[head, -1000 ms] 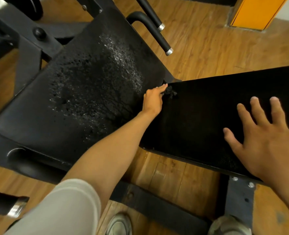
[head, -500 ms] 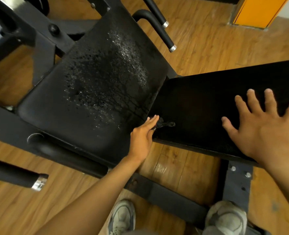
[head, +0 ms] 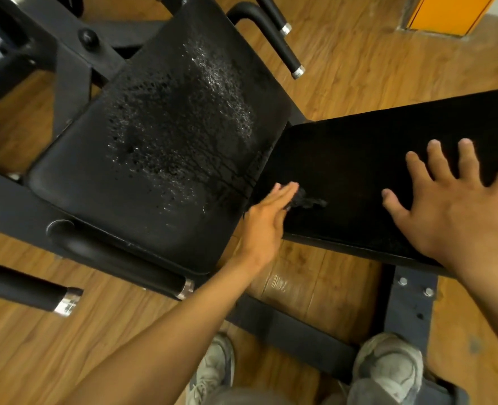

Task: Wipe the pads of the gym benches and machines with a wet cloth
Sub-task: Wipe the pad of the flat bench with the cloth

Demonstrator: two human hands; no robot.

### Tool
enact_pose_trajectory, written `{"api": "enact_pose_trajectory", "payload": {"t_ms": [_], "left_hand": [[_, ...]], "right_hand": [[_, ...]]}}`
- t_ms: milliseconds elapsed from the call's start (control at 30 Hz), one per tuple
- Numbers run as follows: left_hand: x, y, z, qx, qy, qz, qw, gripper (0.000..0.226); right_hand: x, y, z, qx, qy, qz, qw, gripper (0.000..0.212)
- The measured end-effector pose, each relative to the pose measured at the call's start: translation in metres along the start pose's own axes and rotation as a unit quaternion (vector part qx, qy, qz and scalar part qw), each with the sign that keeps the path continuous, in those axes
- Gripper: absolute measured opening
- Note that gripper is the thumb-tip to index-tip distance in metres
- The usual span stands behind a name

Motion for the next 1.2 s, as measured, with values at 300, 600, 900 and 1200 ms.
{"api": "enact_pose_trajectory", "payload": {"t_ms": [300, 600, 900, 1200], "left_hand": [[-0.003, 0.002, 0.004, -0.047, -0.025, -0.008, 0.999, 0.056], [-0.045, 0.052, 0.027, 0.03, -0.018, 0.092, 0.995, 0.061], [-0.002, 0.015, 0.009, 0.065, 0.051, -0.085, 0.993, 0.05], [0.022, 0.12, 0.054, 0.069, -0.079, 0.092, 0.99, 0.051]], "right_hand": [[-0.004, 0.002, -0.007, 0.038, 0.007, -0.009, 0.999, 0.072], [-0.003, 0.002, -0.003, 0.037, 0.017, 0.005, 0.999, 0.063], [-0.006, 0.002, -0.011, 0.047, -0.009, -0.004, 0.999, 0.062], [-0.02, 0.059, -0.036, 0.038, -0.12, 0.019, 0.992, 0.062]]}}
Point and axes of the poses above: each hand's wrist, its own x-axis towards the middle knuckle, its own z-axis out of the palm, y = z × x, the point moved 5 cm from there along x, towards the middle knuckle, and after that the axes turned 6 degrees about -y, right-handed, at the moved point
